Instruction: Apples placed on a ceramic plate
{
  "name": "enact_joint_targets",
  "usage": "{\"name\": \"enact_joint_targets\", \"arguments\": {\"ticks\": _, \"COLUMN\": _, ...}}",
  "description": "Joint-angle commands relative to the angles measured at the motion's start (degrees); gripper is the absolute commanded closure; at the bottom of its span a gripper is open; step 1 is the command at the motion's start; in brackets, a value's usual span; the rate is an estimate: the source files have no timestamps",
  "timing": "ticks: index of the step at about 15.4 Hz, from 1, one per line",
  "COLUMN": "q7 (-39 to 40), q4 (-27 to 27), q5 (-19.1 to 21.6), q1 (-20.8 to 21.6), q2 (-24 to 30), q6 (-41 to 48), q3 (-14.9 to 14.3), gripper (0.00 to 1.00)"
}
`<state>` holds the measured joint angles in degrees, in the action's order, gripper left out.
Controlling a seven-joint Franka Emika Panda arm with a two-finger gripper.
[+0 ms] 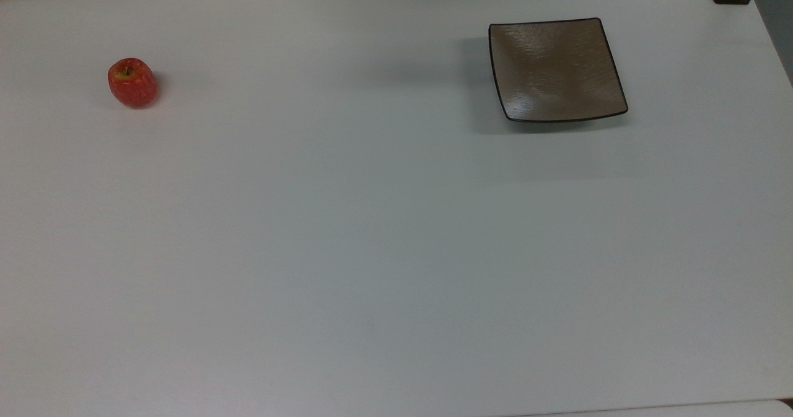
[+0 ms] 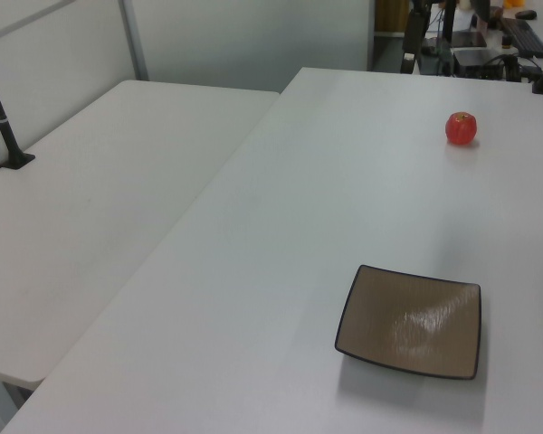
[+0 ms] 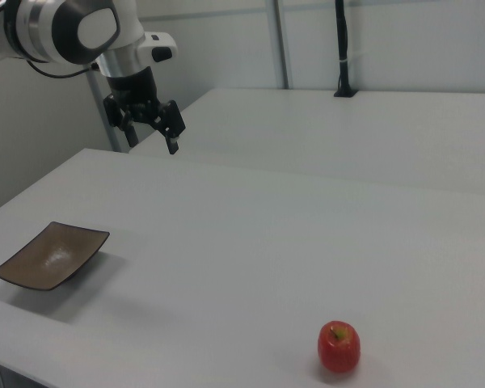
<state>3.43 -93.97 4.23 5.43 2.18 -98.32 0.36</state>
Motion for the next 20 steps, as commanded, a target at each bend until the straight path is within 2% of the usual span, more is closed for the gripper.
{"name": "enact_joint_targets", "arguments": {"ticks": 1, "q7": 1.1, "q4": -2.4, "q5": 1.3, "q1": 0.2, "q2": 1.6, "q6": -1.3, "q3": -0.3, "gripper": 0.0}}
{"name": "enact_joint_targets", "arguments": {"ticks": 12, "q7": 1.4, "q4": -2.4, "q5": 1.3, "q1": -0.2, "q2": 1.6, "q6": -0.8, "q3": -0.4, "gripper": 0.0}}
{"name": "enact_joint_targets", "arguments": {"ticks": 14, "q7": 2.8, "q4": -2.5, "q5": 0.7, "q1": -0.3, "q2": 1.6, "q6": 2.1, "q3": -0.4, "gripper": 0.0}}
{"name": "enact_joint_targets", "arguments": {"ticks": 17, "q7": 15.1, "q4": -2.4, "q5": 0.6, "q1": -1.7, "q2": 1.9, "q6": 5.6, "q3": -0.5, "gripper": 0.0}}
{"name": "enact_joint_targets", "arguments": {"ticks": 20, "q7": 18.5, "q4": -2.4, "q5": 0.4, "q1": -2.5, "q2": 1.9, "q6": 6.2, "q3": -2.0, "gripper": 0.0}}
